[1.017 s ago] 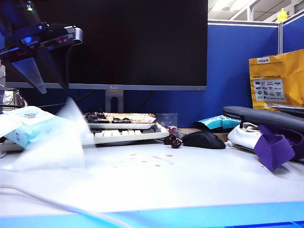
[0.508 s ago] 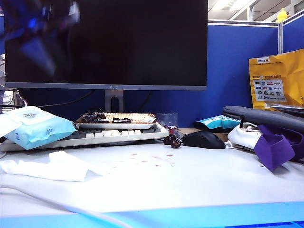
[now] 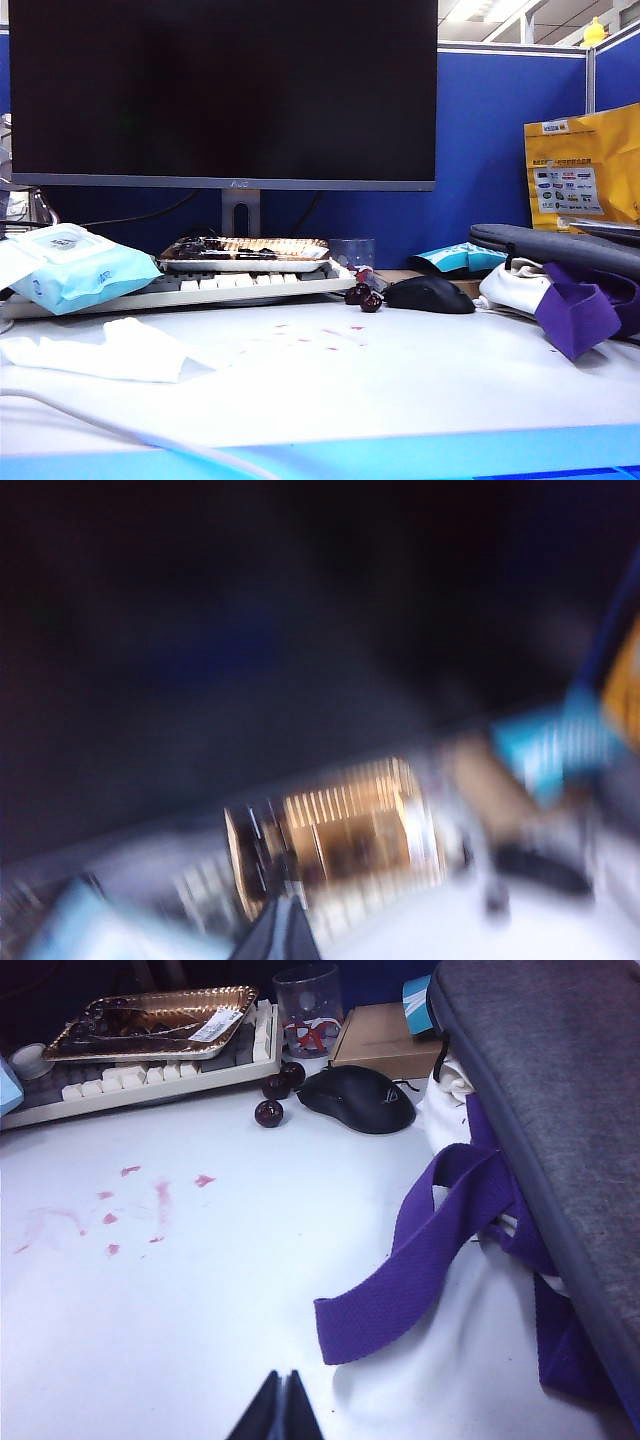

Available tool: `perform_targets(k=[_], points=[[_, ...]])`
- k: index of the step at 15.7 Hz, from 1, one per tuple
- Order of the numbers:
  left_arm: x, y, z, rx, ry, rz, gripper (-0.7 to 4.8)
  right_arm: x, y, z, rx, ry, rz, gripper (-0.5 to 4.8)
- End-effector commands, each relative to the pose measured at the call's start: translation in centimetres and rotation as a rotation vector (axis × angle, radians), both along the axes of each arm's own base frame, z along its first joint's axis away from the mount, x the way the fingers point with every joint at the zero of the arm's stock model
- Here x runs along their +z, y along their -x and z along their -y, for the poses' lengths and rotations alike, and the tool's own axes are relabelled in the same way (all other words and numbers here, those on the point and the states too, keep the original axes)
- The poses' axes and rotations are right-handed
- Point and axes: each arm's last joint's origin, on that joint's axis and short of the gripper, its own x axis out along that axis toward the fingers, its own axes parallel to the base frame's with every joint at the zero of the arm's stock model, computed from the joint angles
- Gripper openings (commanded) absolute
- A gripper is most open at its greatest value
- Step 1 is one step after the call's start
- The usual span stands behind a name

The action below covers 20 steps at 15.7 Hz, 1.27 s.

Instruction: Pull out a wet wipe from the sky blue wet wipes packet and place it on the table.

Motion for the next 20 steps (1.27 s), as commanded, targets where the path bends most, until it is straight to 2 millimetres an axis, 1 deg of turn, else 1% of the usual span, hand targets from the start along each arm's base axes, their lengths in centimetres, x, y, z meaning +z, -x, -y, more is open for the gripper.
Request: perform_targets(k=[1,2,4,6,7,8,9,10,11,13,14,17,19,20], points=[[3.0,4.6,-1.4,0.072,0.009,0.150,-0.06,0.0,0.0,0.0,-0.001,-0.002,-0.001,-0.01],[4.0,7.8,-2.4,0.099,0.005,0.203,-0.06,0.0,0.0,0.0,-0.001,-0.002,-0.001,-0.01],[4.2,10.9,-3.2,0.112,0.000,0.203,-0.06,0.0,0.0,0.0,0.000,-0.002,-0.001,-0.01],[3.7,13.3,-4.1,0.192,-0.025,0.169,-0.06,0.0,0.0,0.0,0.000,-0.002,-0.001,-0.01],[3.2,14.7,-4.5,0.210,-0.027,0.166,-0.06,0.0,0.0,0.0,0.000,-0.002,-0.001,-0.01],[2.6,15.3,-4.7,0.212,-0.025,0.173,-0.06,0.0,0.0,0.0,0.000,-0.002,-0.001,-0.01],[1.8,15.5,-4.8,0.233,-0.028,0.172,-0.06,0.0,0.0,0.0,0.000,-0.002,-0.001,-0.01],[0.4,15.3,-4.8,0.254,-0.032,0.169,-0.06,0.0,0.0,0.0,0.000,-0.002,-0.001,-0.01],[-1.6,14.6,-4.7,0.254,-0.036,0.161,-0.06,0.0,0.0,0.0,0.000,-0.002,-0.001,-0.01],[-4.4,13.5,-4.4,0.250,-0.036,0.158,-0.06,0.0,0.0,0.0,0.000,-0.002,-0.002,-0.01],[-6.7,12.5,-4.1,0.246,-0.037,0.154,-0.06,0.0,0.0,0.0,0.000,-0.002,-0.001,-0.01],[-11.1,10.9,-3.6,0.213,-0.044,0.134,-0.06,0.0,0.0,0.0,0.000,-0.002,-0.001,-0.01],[-14.3,9.8,-3.2,0.173,-0.059,0.155,-0.06,0.0,0.0,0.0,0.000,-0.002,-0.001,-0.01],[-16.8,9.1,-2.9,0.138,-0.050,0.152,-0.06,0.0,0.0,0.0,0.000,-0.002,-0.002,-0.01]])
